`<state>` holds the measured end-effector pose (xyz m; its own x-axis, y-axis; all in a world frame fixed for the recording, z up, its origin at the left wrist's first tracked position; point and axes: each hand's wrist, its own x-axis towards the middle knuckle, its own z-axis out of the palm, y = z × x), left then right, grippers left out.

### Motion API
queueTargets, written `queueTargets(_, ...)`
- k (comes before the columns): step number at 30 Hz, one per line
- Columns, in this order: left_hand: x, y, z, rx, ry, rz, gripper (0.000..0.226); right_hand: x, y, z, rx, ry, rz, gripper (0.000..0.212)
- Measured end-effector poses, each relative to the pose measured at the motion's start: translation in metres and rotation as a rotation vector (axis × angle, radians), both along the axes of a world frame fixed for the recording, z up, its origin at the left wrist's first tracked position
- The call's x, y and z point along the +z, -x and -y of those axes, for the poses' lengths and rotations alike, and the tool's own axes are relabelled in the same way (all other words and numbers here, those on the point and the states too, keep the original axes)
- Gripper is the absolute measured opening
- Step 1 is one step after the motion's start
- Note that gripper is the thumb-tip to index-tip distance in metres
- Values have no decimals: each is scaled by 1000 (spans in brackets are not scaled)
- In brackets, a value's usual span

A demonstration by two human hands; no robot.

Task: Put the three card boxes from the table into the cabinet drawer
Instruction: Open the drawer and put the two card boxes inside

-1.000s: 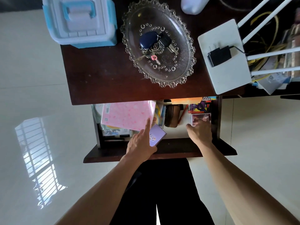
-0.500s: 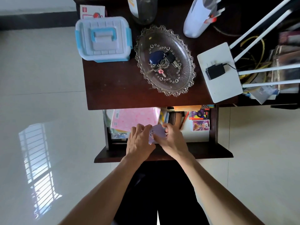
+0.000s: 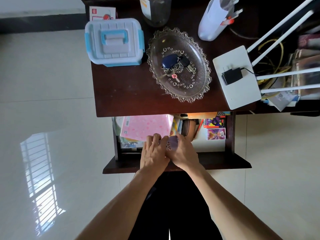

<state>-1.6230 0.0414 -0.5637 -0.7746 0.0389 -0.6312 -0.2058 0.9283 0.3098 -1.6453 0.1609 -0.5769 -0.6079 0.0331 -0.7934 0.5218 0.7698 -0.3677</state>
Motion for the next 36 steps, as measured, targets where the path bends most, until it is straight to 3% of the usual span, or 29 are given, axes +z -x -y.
queueTargets(8, -7, 0, 0, 94, -150, 90, 82, -8, 4, -13, -119, 6, 70, 80)
queueTargets(11, -15, -5, 8, 169, -205, 234, 74, -13, 6, -32, -166, 16, 101, 89)
queueTargets(14, -23, -17, 18, 106, -217, 381, 72, -20, 4, -52, -168, -52, 119, 85)
queueTargets(18, -35, -38, 28, 36, -228, 492, 77, -30, -4, -77, -274, -252, 85, 99)
queueTargets(25, -50, -62, 34, 88, -190, 431, 58, -53, -20, -110, -121, -394, 85, 51)
queueTargets(36, -58, -54, 41, 294, -261, 625, 48, -82, -16, -131, 6, -595, 180, 62)
